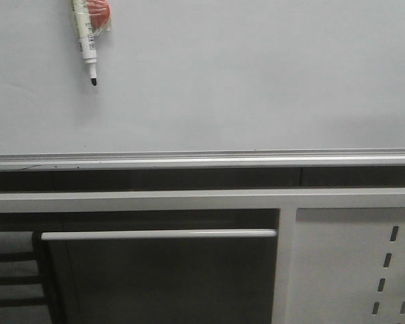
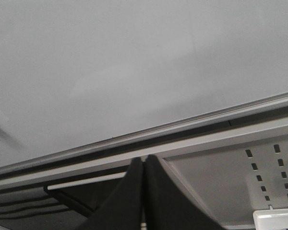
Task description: Write number 1 on whiteboard
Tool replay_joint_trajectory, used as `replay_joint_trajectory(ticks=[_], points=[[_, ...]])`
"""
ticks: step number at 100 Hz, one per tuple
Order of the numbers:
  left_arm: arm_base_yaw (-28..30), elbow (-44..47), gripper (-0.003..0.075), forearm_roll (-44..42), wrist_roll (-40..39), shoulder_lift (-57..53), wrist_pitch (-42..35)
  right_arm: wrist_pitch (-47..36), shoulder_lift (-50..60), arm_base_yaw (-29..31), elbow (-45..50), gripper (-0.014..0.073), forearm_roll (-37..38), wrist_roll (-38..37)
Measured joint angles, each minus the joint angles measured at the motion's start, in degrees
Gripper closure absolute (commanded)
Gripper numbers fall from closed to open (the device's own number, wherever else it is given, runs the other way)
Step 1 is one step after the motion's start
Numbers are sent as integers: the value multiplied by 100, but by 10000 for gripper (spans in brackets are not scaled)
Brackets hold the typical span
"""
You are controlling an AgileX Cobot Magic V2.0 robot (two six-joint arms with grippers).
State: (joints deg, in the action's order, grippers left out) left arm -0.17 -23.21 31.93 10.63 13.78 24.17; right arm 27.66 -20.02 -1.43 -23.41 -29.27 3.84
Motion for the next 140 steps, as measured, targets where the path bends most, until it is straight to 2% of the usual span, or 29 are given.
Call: replay_joint_trajectory(ticks=[15, 30, 34, 42, 52, 59, 96, 108, 124, 140], points=[[0, -719, 741, -114, 198, 714, 837, 293, -921, 0, -640, 637, 156, 13], [0, -925, 735, 28, 614, 1146, 1196, 718, -1424, 0, -909, 631, 193, 100], [0, -936, 713, 200, 843, 1250, 1267, 819, -1525, 0, -977, 604, 193, 191], [0, -946, 601, 597, 1345, 1462, 1436, 988, -1658, 0, -1149, 478, 193, 419], [0, -946, 417, 1146, 1888, 1752, 1580, 1133, -1750, 0, -1297, 237, 180, 519], [0, -946, 330, 1564, 2246, 1944, 1590, 1149, -1772, 0, -1330, 175, 158, 560], [0, -946, 375, 4376, 4873, 2864, 1490, 1162, -1797, 0, -1330, 176, 64, 574], [-99, -954, 375, 4937, 5517, 3232, 1391, 1162, -1797, 0, -1330, 176, 53, 574], [-767, -1044, 389, 5367, 6117, 3868, 1025, 1162, -1797, 0, -1330, 176, 42, 574], [-1718, -1328, 398, 5485, 6578, 4423, -132, 1162, -1797, 0, -1330, 176, 42, 574]])
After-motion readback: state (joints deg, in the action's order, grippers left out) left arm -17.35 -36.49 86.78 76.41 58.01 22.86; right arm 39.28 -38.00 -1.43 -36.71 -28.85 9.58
